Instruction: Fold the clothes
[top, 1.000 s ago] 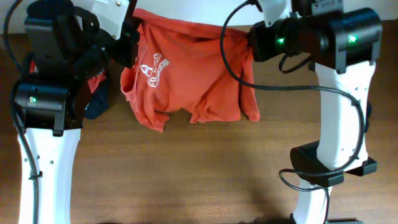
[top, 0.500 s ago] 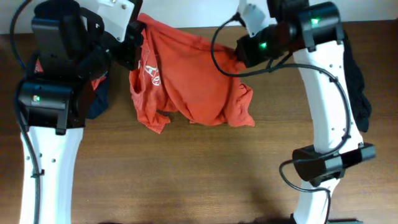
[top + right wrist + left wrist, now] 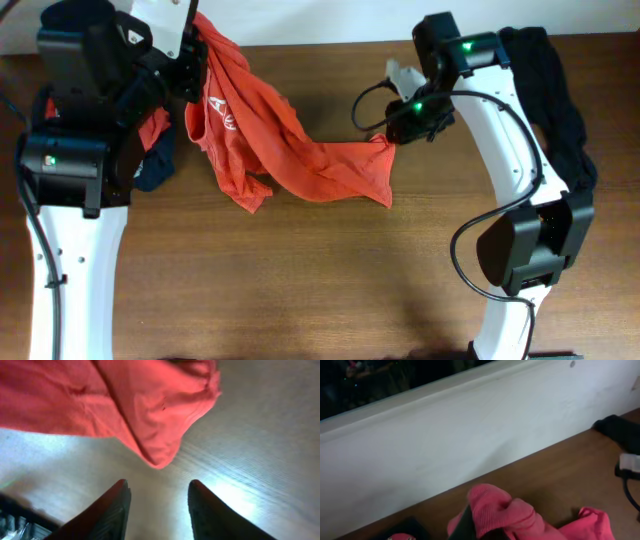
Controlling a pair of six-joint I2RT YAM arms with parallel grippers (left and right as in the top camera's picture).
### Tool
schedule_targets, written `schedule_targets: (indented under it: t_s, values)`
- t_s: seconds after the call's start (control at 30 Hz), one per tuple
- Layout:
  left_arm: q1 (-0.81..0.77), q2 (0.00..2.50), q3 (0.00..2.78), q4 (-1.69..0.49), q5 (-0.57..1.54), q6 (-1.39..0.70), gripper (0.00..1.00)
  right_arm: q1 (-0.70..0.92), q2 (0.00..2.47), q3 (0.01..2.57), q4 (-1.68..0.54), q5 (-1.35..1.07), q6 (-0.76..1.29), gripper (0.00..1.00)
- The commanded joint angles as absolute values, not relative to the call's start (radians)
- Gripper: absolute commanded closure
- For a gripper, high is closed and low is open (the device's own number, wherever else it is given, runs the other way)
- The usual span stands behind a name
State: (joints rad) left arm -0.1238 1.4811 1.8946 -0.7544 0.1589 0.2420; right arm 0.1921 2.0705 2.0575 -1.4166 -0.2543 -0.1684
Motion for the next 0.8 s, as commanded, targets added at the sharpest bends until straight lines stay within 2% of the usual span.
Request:
schedule_targets:
  t_s: [0.0, 0.17, 0.6, 0.77]
  values:
    - [-0.121, 1.512, 1.916, -0.743, 0.13, 0.232, 0.99, 0.194, 2.069, 2.004, -1.426, -0.311, -0.152, 0.57]
    - [-0.121, 1.547, 1.916, -0.738, 0.13, 0.232, 0.99, 0.204, 2.069, 1.895, -1.411, -0.249, -0.163, 0.55]
    - [-0.121, 1.569, 1.916, -0.714, 0.13, 0.233, 0.99, 0.219, 2.069, 1.568, -1.185, -0.262, -0.352, 0.5]
    - [-0.121, 1.589, 1.916, -0.714, 0.13, 0.232, 0.99, 0.268, 2.069, 1.507, -1.107, -0.257, -0.399, 0.44]
